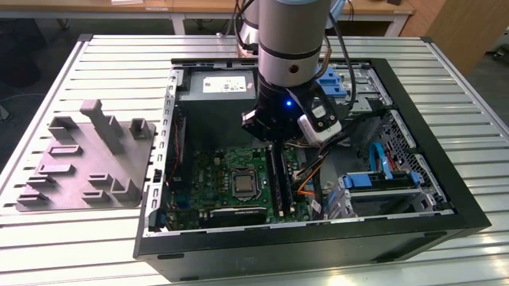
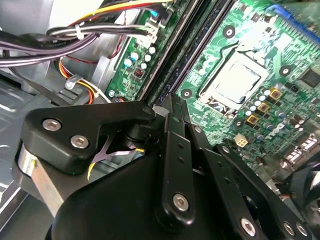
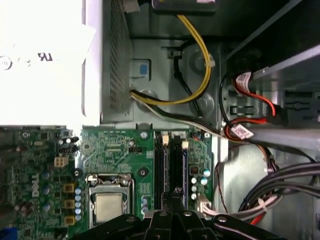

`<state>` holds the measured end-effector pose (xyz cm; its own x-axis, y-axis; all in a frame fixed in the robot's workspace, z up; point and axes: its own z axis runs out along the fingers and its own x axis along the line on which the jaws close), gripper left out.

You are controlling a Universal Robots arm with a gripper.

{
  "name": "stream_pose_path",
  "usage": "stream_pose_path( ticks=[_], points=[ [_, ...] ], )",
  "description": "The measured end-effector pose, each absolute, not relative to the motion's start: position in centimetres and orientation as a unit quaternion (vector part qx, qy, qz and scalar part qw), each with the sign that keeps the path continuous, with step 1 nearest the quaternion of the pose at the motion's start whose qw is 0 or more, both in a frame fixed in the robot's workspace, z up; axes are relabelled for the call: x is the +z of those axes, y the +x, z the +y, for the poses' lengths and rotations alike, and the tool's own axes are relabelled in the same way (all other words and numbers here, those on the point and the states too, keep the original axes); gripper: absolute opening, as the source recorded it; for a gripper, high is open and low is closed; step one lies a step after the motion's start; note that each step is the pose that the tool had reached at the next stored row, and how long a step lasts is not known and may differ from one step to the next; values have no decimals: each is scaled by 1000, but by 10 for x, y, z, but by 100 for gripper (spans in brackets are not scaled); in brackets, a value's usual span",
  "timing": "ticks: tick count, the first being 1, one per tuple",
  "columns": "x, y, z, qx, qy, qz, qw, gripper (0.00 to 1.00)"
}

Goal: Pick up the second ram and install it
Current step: 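Press down the second ram until it locks into place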

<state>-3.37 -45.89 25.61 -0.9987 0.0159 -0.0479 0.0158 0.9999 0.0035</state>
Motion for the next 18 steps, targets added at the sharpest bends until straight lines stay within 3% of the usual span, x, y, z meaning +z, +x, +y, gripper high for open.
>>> stream_pose_path(
  ticks=[18],
  points=[
    [240, -34, -445, 2, 8, 1000, 24, 10]
  ],
)
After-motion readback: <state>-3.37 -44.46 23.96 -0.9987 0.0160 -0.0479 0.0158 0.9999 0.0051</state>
